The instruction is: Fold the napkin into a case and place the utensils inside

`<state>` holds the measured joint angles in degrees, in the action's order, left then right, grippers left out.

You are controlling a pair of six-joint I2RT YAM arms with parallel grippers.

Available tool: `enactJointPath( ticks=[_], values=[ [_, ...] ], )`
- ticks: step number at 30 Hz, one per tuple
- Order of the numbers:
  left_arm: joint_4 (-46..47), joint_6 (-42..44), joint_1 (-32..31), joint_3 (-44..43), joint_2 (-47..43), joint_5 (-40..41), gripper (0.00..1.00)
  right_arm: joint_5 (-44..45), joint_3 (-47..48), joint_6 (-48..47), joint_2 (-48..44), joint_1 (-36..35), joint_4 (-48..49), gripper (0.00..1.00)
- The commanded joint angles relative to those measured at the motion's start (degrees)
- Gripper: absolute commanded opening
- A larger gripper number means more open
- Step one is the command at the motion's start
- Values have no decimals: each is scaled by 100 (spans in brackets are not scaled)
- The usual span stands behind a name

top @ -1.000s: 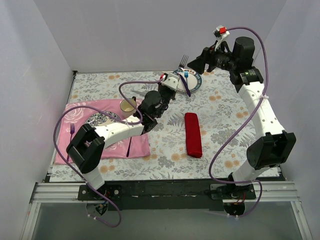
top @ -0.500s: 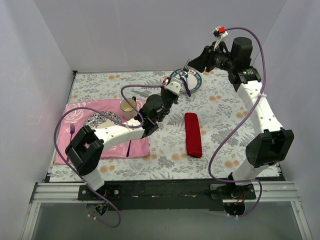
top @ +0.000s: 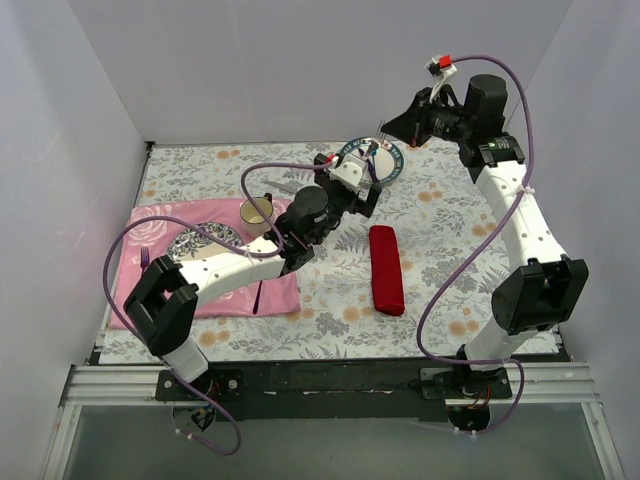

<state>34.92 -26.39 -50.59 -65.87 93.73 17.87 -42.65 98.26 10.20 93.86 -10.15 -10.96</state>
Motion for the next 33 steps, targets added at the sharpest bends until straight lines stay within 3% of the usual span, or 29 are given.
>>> enactJointPath(
  ticks=[1,3,7,10,14,17,18,19,23,28,33],
  values=[
    [-1881,-901,330,-401,-829,-695,98,-915,124,-430,-79,627,-275,1],
    [-2573,-938,532,-374,-1171,-1249,98,-1671,53,-387,-35,1222,-257,1],
    [-3867,-1035,883,-462,-1419,-2259,98,-2291,158,-1001,254,1639,-994,1],
    [-4502,-763,1147,-384,-1568,-3760,98,-2572,150,-1634,517,1701,-1575,1],
    [-4223,-621,1174,362,-1848,-4932,98,-2669,280,-2195,940,1701,-2093,1],
    [-3143,-491,1165,1434,-2060,-6020,89,-2485,632,-3206,1405,1701,-3033,1],
    [-2679,-411,1122,1776,-2026,-6328,80,-2406,729,-3521,1494,1710,-3261,1],
    [-2500,-419,1086,1822,-1904,-6444,66,-2388,739,-3611,1608,1710,-3315,1],
    [-2533,54,728,1341,-964,-6692,40,-2274,686,-3762,1723,1718,-3299,1],
    [-2035,617,94,1303,-216,-5945,44,-2098,257,-3832,1557,1736,-3272,1],
    [-1690,627,-179,1085,224,-5584,38,-1949,-201,-3788,1372,1736,-3062,1]
  ],
)
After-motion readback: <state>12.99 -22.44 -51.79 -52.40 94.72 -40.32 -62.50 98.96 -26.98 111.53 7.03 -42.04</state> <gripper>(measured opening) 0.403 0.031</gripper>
